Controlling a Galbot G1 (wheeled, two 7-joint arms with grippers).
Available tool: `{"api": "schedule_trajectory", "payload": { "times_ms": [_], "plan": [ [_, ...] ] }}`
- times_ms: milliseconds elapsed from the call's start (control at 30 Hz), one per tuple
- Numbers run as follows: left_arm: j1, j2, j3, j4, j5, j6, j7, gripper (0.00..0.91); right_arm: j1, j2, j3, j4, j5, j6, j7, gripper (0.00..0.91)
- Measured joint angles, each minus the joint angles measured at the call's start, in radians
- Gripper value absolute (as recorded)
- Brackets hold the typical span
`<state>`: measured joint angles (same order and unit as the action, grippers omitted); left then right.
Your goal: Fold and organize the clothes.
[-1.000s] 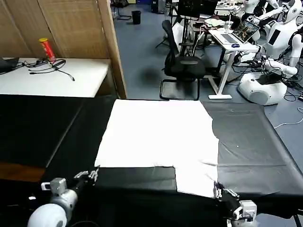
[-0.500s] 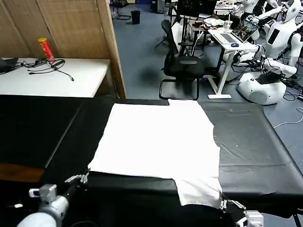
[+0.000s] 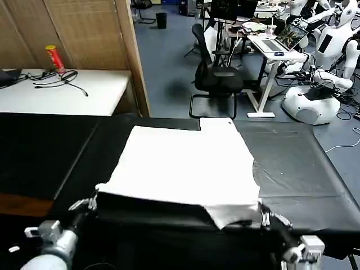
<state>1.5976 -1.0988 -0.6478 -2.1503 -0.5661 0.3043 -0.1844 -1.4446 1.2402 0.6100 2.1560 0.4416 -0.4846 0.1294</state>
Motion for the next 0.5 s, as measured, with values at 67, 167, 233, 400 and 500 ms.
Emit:
{"api": "schedule_trajectory", "payload": {
  "times_ms": [67,167,233,400,500],
  "plan": [
    [-0.028,-0.005,0.011,0.024,0.015,-0.005,0.009,0.000,0.061,-0.003,-0.023,-0.052,-0.009,-0.001,0.001,0.000],
    [-0.068,-0.005,0.030,0.065,0.038,-0.013,0.018,0.000,0.140,0.005,-0.061,-0.124,-0.041,-0.001,-0.001,0.000],
    [-0.097,-0.001,0.043,0.098,0.054,-0.017,0.022,0.000,0.180,0.014,-0.084,-0.166,-0.054,-0.001,-0.003,0.000],
    [-0.167,0.016,0.079,0.190,0.090,-0.026,0.034,0.000,0.253,0.028,-0.123,-0.247,-0.071,0.000,-0.007,0.000],
    [-0.204,0.025,0.101,0.242,0.103,-0.032,0.038,0.000,0.281,0.029,-0.130,-0.283,-0.078,0.000,-0.007,0.000]
  ]
}}
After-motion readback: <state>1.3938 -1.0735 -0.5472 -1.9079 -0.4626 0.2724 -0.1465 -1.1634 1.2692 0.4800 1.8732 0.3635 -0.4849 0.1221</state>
